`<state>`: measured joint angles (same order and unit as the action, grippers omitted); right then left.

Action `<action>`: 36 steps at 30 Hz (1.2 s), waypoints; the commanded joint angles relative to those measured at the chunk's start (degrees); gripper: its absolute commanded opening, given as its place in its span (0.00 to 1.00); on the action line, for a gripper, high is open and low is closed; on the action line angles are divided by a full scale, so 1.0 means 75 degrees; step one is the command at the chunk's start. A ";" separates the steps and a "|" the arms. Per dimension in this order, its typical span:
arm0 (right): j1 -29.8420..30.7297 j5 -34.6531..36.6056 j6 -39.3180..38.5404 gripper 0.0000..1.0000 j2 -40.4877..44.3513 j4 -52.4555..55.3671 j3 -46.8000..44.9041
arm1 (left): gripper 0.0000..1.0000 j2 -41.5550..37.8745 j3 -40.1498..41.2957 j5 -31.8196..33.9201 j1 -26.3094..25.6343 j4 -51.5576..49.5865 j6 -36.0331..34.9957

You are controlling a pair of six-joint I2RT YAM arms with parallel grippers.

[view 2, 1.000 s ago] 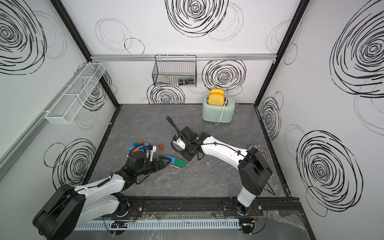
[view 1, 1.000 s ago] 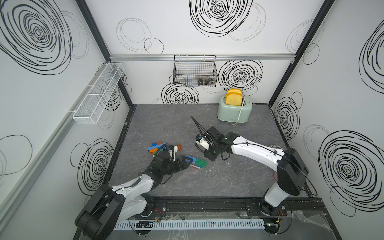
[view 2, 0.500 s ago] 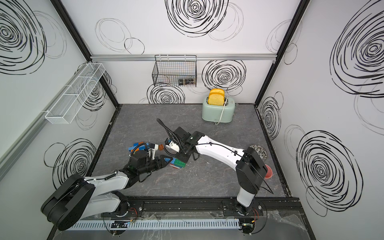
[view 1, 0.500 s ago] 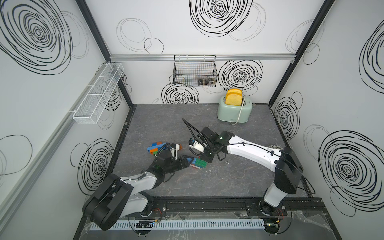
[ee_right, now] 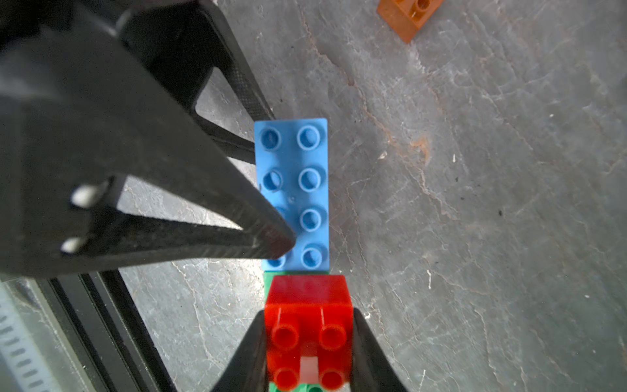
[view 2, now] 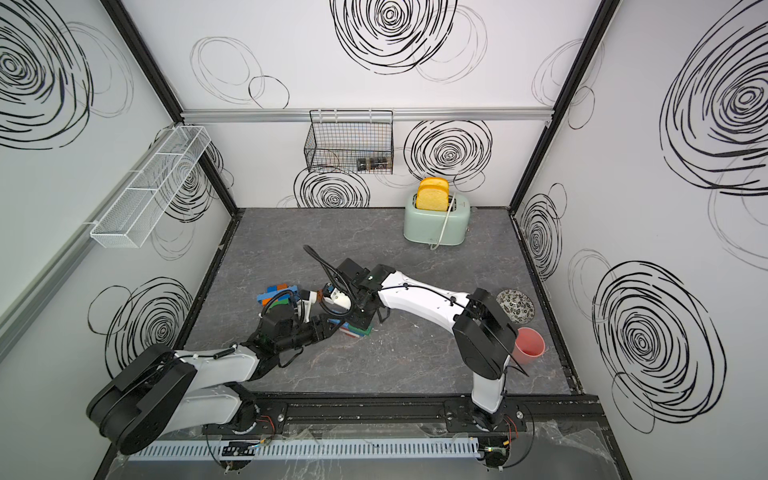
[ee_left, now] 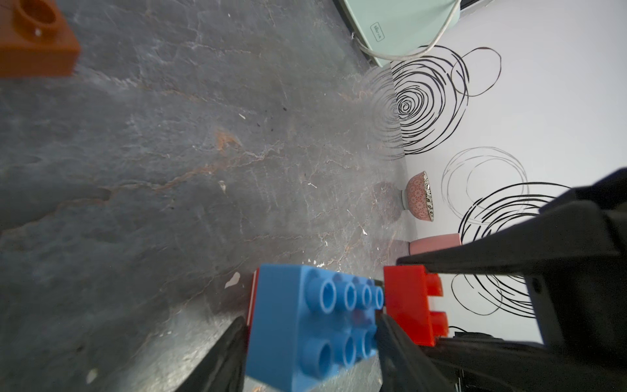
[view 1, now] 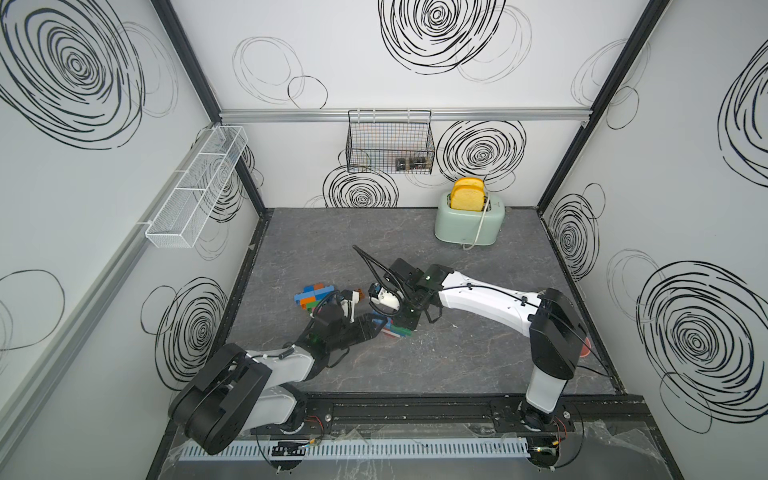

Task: Assemble a heart with lego
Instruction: Assemble the lego brick with the lego brick.

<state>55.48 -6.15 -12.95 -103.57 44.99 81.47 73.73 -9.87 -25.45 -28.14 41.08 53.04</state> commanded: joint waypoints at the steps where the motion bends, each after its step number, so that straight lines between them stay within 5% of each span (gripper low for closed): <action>1: 0.0073 -0.0092 0.0050 0.31 -0.0171 0.0229 0.0117 | 0.59 0.0118 0.0155 0.0130 -0.0056 0.0053 0.0030; 18: 0.0313 0.0194 0.0188 0.30 0.0188 0.0083 -0.0634 | 0.58 0.0320 0.0223 0.0183 -0.0056 0.0104 0.0057; 30: 0.0372 0.1193 0.0215 0.28 -0.0592 0.0472 -0.0520 | 0.58 0.0364 0.0308 0.0194 -0.0109 0.0241 0.0123; 36: 0.0302 0.0697 0.0151 0.27 -0.1080 0.0709 -0.0101 | 0.58 0.0465 0.0331 0.0171 -0.0185 0.0379 0.0177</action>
<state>58.02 -0.12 -11.20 -105.23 46.13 82.43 75.68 -8.67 -24.47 -28.45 45.60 54.04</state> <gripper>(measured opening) 0.343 0.580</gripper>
